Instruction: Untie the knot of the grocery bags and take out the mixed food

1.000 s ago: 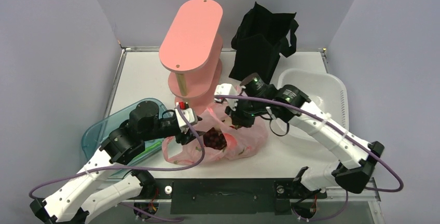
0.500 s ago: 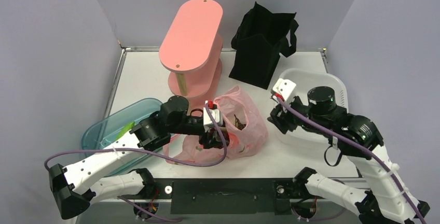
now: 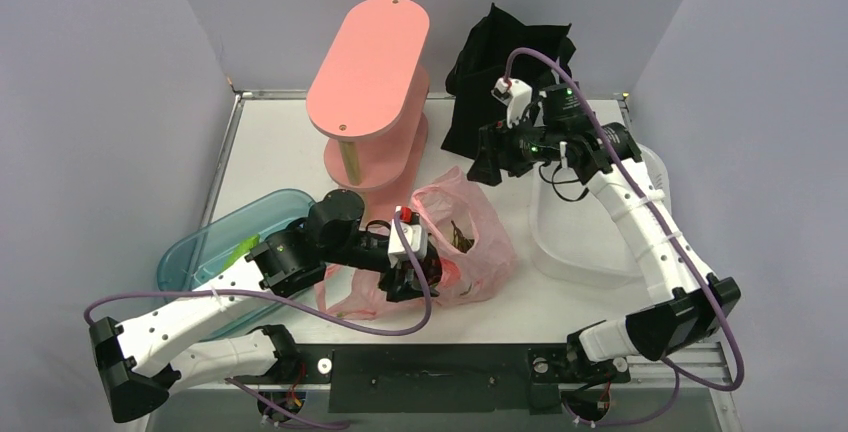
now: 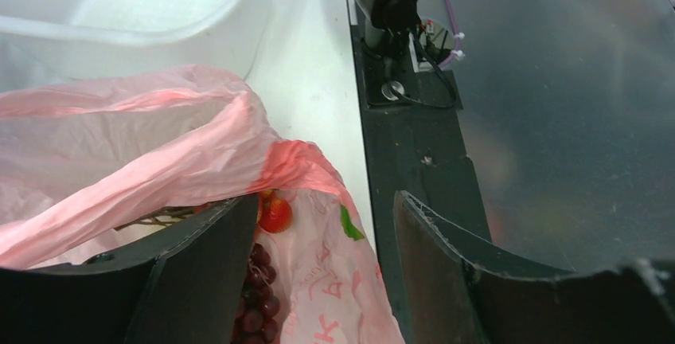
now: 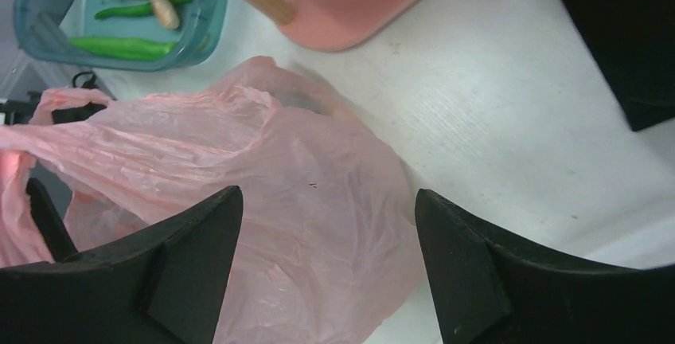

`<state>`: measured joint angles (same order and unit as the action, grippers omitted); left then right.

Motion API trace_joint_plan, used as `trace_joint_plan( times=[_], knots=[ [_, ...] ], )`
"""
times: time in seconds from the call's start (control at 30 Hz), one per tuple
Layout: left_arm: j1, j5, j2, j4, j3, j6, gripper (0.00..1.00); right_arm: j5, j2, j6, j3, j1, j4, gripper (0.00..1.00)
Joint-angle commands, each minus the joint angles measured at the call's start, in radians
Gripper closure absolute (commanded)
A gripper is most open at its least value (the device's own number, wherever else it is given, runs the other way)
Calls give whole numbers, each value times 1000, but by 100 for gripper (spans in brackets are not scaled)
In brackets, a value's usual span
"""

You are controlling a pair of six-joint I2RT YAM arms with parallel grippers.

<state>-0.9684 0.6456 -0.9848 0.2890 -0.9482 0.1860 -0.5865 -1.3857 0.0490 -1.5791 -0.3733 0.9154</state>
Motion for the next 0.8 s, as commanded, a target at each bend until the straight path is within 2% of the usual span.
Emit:
trace_joint_plan(
  times=[0.0,0.13,0.37,0.43,0.5,0.57,0.6,0.63,0.7,0.77],
  knots=[
    [-5,48,24,113,-66,68,39,-174,-28,-36,-5,-10,-58,24],
    [-3,32,28,133,-58,78,38,-257,-91,-41,-21,-18,-58,22],
    [2,29,18,116,-73,34,38,-283,-145,-97,13,-48,-58,21],
    [2,36,15,111,-91,-12,38,-291,-164,-107,7,-45,-58,21],
    [3,12,4,103,-109,-84,37,-307,-173,-117,5,-44,-59,25],
    [5,-23,-20,101,-119,-131,37,-318,-170,-125,7,-45,-59,38],
    [5,-64,-38,99,-120,-159,37,-320,-168,-127,9,-44,-59,51],
    [10,-89,-46,89,-118,-170,37,-322,-163,-130,13,-40,-59,57],
    [37,-141,-65,56,-105,-254,37,-322,-151,-135,19,-34,-60,83],
    [77,-190,-82,22,-81,-347,37,-317,-140,-135,22,-23,-59,99]
  ],
)
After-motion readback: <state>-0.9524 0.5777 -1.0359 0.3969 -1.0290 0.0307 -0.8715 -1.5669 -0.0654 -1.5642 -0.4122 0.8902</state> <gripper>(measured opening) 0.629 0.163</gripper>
